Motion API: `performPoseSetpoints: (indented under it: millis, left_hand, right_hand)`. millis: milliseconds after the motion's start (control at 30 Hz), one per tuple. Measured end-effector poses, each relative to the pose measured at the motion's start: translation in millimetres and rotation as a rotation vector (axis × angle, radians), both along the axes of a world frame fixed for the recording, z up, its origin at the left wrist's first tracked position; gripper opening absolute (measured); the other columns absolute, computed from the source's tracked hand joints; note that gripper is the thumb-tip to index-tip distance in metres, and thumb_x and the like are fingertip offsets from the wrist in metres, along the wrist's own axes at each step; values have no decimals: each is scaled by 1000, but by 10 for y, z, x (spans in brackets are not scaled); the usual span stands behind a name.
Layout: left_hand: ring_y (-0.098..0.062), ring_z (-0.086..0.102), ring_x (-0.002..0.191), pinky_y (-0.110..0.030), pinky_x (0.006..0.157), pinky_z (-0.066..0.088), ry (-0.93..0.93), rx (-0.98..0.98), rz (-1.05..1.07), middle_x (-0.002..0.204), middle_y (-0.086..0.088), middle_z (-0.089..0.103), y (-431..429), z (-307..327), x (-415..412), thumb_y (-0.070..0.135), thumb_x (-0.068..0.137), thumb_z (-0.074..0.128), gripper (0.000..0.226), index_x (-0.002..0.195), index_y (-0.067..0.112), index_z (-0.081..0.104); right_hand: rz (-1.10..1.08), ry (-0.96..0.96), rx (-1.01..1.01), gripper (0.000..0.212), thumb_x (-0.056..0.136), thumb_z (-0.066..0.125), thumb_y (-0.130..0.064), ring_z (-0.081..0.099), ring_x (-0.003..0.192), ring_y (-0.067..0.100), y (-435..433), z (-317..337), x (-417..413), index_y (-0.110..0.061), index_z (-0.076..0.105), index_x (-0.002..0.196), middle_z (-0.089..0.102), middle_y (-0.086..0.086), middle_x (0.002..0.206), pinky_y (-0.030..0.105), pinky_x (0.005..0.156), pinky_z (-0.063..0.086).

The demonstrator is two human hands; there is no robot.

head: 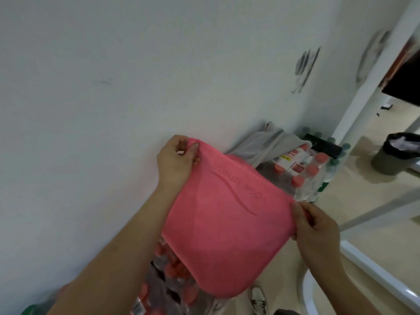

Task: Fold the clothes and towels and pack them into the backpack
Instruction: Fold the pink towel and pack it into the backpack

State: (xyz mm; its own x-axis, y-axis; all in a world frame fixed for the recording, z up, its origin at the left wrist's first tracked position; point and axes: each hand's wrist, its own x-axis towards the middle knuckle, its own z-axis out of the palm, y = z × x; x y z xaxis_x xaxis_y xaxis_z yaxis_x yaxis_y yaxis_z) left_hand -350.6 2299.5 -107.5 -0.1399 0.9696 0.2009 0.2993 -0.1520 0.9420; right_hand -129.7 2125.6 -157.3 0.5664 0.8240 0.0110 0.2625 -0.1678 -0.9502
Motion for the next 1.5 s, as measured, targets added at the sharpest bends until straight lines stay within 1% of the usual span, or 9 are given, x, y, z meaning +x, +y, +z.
performPoseSetpoints:
  millis: [100,233,333,600,900,1033,1133,1233,1500]
  left_hand:
    - [-20,67,62,-39,70,56,178,2,-24,70,1,67,261,-218,326,19,83,66,11,75,24,59]
    - [-19,64,82,-20,76,43,436,-94,-80,83,2,68,372,-596,651,18,85,66,4,88,16,68]
    - [-13,60,84,-11,73,34,522,-142,-104,93,-1,71,360,-795,748,22,87,65,14,96,13,70]
    - [-8,61,71,-19,71,45,381,-178,-94,75,10,67,283,-800,683,14,88,64,9,87,20,71]
    - [4,58,69,-15,71,46,328,-206,-158,74,17,65,263,-743,521,12,89,63,16,86,27,70]
    - [-1,61,71,-25,73,51,277,-230,-118,76,18,67,310,-739,532,18,88,64,18,86,35,70]
    - [5,60,72,-16,73,47,293,-226,-84,84,14,69,362,-693,590,18,89,64,13,94,24,74]
    - [18,57,76,-3,73,41,341,-174,-50,86,23,65,398,-620,664,18,88,65,14,97,21,75]
    - [16,57,73,-2,68,40,360,-139,49,71,30,60,418,-546,760,22,86,67,11,93,23,75]
  right_hand:
    - [-7,-154,-89,26,96,51,-29,59,65,23,255,-196,337,-13,67,84,63,8,68,36,64,47]
    - [190,-507,-380,18,94,49,-23,56,67,20,537,-457,656,-14,64,89,60,0,73,34,62,47]
    - [270,-708,-386,18,83,56,-12,56,76,26,719,-524,733,-13,67,97,60,5,83,34,61,45]
    - [578,-488,-99,17,91,55,-14,63,87,23,1856,-102,351,-12,70,98,70,4,94,31,76,45]
    - [781,-764,-311,23,85,59,-23,61,102,32,2717,-256,-128,-9,65,102,66,15,106,37,84,50]
    - [815,-534,-350,12,80,67,-23,66,82,26,2778,-319,-110,-11,71,80,71,11,87,29,70,50]
    - [798,-159,-299,14,76,72,-9,57,58,11,2701,-196,-30,-16,65,67,66,3,67,23,57,44]
    - [793,103,-259,5,79,73,-9,56,54,6,2569,-73,6,-9,69,76,68,5,66,21,55,46]
    - [738,236,-265,5,85,67,-9,53,49,0,2421,31,34,-6,70,87,65,-2,63,17,50,42]
